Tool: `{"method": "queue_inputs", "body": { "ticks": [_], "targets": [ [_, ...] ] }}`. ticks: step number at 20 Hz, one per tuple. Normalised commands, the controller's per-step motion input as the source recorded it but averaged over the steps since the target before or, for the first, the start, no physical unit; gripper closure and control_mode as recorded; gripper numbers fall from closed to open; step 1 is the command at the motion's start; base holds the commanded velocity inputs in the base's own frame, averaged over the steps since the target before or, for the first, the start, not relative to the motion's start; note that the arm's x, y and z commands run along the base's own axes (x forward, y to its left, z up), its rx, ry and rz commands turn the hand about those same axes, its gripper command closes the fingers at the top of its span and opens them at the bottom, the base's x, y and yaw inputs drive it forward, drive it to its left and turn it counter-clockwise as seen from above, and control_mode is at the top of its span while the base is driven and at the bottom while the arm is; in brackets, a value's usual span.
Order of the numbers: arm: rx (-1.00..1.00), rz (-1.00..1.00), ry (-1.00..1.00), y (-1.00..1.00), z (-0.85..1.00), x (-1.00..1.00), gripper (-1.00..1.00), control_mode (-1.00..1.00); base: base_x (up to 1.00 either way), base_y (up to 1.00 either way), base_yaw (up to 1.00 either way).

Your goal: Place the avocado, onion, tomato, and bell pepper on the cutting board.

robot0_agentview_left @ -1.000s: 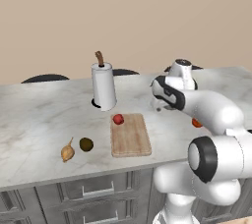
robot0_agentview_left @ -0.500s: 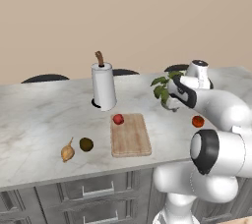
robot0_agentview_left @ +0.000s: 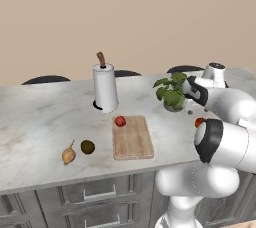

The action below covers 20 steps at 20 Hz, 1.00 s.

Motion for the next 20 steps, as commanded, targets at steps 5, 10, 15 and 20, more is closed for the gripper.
{"method": "queue_inputs", "body": {
  "ticks": [5, 10, 15, 20],
  "targets": [
    [0.0, -0.06, 0.0, -0.33, -0.21, -0.02, -1.0, -1.0, 0.0, 0.0, 0.0],
    [0.0, -0.05, 0.0, -0.24, -0.26, 0.0, -1.0, -1.0, 0.0, 0.0, 0.0],
    [0.0, -0.03, 0.0, -0.1, -0.27, 0.0, -1.0, -1.0, 0.0, 0.0, 0.0],
    [0.0, -0.01, 0.0, -0.01, -0.27, 0.03, -1.0, -1.0, 0.0, 0.0, 0.0]
  ]
}}
